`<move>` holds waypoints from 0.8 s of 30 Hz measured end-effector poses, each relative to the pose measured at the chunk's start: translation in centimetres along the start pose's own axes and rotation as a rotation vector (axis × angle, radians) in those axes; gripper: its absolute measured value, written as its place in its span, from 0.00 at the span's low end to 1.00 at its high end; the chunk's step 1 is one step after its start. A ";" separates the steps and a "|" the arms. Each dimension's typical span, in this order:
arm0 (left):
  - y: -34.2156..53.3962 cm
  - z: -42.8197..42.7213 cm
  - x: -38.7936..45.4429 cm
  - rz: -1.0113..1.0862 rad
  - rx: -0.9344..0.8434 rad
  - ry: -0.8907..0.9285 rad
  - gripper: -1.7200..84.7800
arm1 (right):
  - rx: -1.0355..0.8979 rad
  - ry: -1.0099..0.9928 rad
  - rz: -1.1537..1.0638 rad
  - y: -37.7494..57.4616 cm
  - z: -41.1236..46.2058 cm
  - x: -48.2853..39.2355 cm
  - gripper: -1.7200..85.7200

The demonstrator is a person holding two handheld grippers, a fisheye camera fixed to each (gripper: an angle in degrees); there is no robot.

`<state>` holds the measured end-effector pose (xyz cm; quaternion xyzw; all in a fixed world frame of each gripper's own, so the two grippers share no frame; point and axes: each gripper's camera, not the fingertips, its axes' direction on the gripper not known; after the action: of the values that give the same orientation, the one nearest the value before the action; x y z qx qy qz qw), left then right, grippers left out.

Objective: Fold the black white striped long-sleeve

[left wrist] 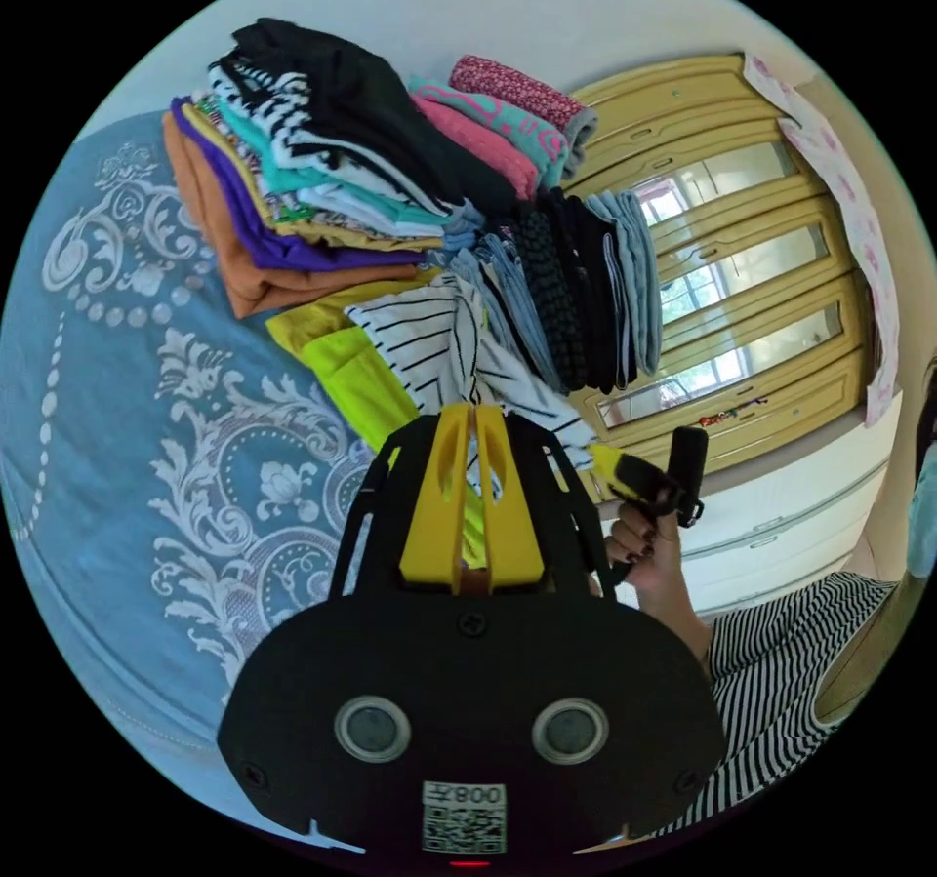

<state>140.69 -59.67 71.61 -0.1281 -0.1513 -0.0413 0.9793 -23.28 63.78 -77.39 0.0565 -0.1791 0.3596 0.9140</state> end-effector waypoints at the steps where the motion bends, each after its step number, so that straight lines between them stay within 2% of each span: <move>1: 0.2 0.1 -0.6 -0.015 -0.005 -0.018 0.03 | 0.034 -0.047 -0.008 0.6 -1.7 0.1 0.02; 7: 2.2 0.2 -4.8 -0.086 -0.014 -0.032 0.04 | 0.178 -0.254 -0.085 3.8 -11.3 0.0 0.02; 13: 2.6 -1.8 -5.0 -0.026 0.092 -0.085 0.07 | 0.312 -0.399 -0.120 6.0 -20.3 1.6 0.02; 17: -0.7 -0.2 -5.2 0.056 0.055 -0.106 0.09 | 0.398 -0.412 -0.134 6.6 -25.6 3.0 0.02; 19: -2.6 1.3 -5.4 0.091 0.026 -0.091 0.10 | 0.422 -0.397 -0.140 6.5 -27.6 3.4 0.02; 24: -6.9 4.8 -9.2 0.041 0.040 0.089 0.11 | 0.476 -0.400 -0.155 6.6 -31.9 4.6 0.02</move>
<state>129.77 -64.68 74.81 -0.1098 -0.1059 -0.0240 0.9880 -15.49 78.95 -105.54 0.3517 -0.2612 0.3024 0.8466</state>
